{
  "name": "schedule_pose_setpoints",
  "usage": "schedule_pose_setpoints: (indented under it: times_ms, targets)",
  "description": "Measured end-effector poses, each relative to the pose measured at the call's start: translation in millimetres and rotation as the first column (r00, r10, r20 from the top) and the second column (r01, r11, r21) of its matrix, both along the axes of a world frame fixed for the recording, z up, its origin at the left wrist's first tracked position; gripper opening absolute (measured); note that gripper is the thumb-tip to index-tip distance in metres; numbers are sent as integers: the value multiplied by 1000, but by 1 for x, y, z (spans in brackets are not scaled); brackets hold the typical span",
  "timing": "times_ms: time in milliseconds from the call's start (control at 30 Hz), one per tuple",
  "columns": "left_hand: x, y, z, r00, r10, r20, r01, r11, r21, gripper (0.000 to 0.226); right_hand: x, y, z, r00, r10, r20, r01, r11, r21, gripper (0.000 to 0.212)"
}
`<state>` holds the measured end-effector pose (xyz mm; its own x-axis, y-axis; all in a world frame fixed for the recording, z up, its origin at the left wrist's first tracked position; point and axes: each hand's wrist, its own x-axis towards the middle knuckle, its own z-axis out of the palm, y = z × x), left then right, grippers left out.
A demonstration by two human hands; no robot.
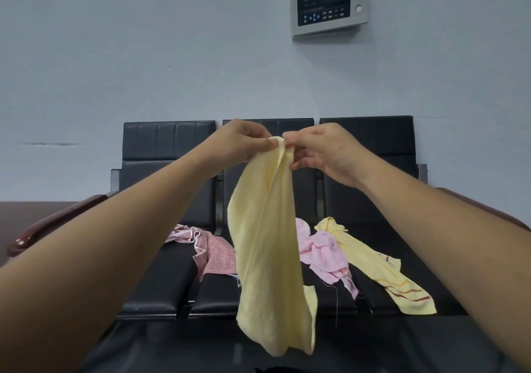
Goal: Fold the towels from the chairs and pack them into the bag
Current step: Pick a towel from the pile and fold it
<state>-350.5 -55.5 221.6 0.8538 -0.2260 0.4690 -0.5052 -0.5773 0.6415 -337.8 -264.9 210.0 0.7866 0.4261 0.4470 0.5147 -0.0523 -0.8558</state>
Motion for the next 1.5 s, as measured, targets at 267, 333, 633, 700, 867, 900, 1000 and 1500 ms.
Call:
schedule_pose_setpoints:
  times_ms: [267,333,633,700,867,900,1000,1500]
  targets:
    - [4,3,-12,983,-96,-157,92,995,-34,32,8,0,-11,979,-199,38,200,979,-36,8]
    - [6,13,-19,944,-151,-295,155,988,-7,37,13,-7,-10,980,-164,-115,183,968,172,7]
    - [9,26,-40,959,6,-283,-8,1000,-6,43,34,-36,-35,913,-359,-193,385,916,114,12]
    - [13,22,-36,984,87,-157,-97,994,-53,50,34,-35,-31,912,-358,-200,388,912,136,13]
    - [4,15,-1,947,-317,-48,240,800,-550,19,21,-39,14,951,55,-303,141,797,588,13]
    - [1,14,7,924,-382,-29,289,745,-601,17,20,-42,22,945,143,-293,85,759,646,14]
    - [-4,11,20,986,-165,-34,136,895,-425,11,24,-43,24,934,80,-348,138,819,557,15]
    - [-9,17,22,996,74,58,-48,929,-366,22,38,-38,16,936,-130,-328,254,895,368,20]
